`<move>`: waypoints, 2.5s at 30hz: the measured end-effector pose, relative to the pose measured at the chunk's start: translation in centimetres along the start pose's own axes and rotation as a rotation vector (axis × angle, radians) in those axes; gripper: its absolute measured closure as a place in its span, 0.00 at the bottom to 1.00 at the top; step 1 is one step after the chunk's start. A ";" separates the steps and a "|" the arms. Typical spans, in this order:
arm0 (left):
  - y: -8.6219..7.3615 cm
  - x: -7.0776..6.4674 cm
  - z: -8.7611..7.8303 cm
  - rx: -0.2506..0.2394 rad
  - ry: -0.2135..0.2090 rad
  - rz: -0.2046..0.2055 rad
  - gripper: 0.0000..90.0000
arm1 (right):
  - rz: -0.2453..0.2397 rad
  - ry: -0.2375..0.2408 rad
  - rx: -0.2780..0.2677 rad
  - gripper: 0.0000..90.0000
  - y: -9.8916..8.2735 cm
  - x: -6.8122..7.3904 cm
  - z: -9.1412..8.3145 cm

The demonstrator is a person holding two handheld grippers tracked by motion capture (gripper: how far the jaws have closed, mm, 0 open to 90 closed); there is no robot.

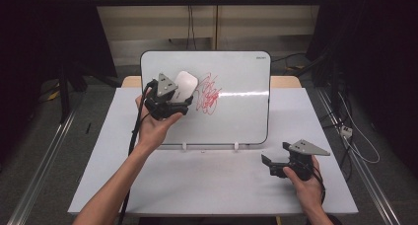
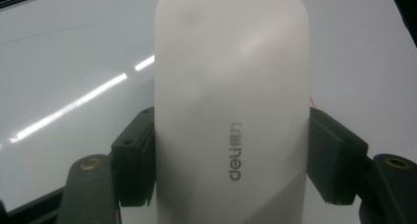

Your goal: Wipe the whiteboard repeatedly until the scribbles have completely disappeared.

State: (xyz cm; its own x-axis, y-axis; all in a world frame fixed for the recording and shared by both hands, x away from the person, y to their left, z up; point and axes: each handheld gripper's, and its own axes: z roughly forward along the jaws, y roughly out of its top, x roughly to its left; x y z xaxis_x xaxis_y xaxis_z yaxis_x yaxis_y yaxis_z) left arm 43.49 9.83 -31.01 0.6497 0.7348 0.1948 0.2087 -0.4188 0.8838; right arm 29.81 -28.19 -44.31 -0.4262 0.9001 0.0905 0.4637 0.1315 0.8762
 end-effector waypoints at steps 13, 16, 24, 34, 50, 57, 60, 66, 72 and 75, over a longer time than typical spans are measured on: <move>1.1 -0.2 1.5 0.013 0.017 0.017 0.34 | 0.000 0.002 0.002 0.07 0.0 0.0 0.0; 1.5 -0.2 1.9 0.010 0.025 0.013 0.34 | 0.000 0.004 0.003 0.07 0.0 0.0 0.1; 2.5 -0.2 3.0 0.018 0.035 0.029 0.34 | 0.006 0.002 0.003 0.07 -0.1 -0.1 0.0; 2.2 -0.7 4.1 0.039 0.046 0.049 0.34 | 0.003 0.002 0.003 0.07 -0.1 -0.1 -0.1; 1.8 -1.7 5.7 0.075 0.111 0.123 0.33 | 0.002 0.003 0.001 0.07 -0.1 -0.1 -0.1; 1.8 -1.5 5.4 0.065 0.088 0.105 0.32 | 0.002 0.004 -0.002 0.07 -0.1 -0.1 -0.1; 1.9 -1.4 5.2 0.067 0.081 0.100 0.32 | 0.003 0.002 0.000 0.07 -0.1 -0.1 -0.1; 1.9 -1.4 5.0 0.065 0.075 0.094 0.33 | 0.003 0.002 0.002 0.07 -0.1 -0.1 -0.1; 2.0 -1.6 5.0 0.070 0.088 0.092 0.33 | 0.005 0.004 0.003 0.07 -0.1 -0.1 -0.1; 2.0 -1.6 5.1 0.074 0.091 0.094 0.33 | 0.005 0.003 0.004 0.07 -0.1 -0.1 0.0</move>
State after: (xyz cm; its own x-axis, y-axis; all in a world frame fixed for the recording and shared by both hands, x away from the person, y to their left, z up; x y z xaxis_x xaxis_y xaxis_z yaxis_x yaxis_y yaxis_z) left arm 46.56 5.06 -31.68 0.6010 0.7342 0.3157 0.2055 -0.5237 0.8267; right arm 29.77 -28.30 -44.37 -0.4262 0.8995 0.0960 0.4686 0.1287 0.8740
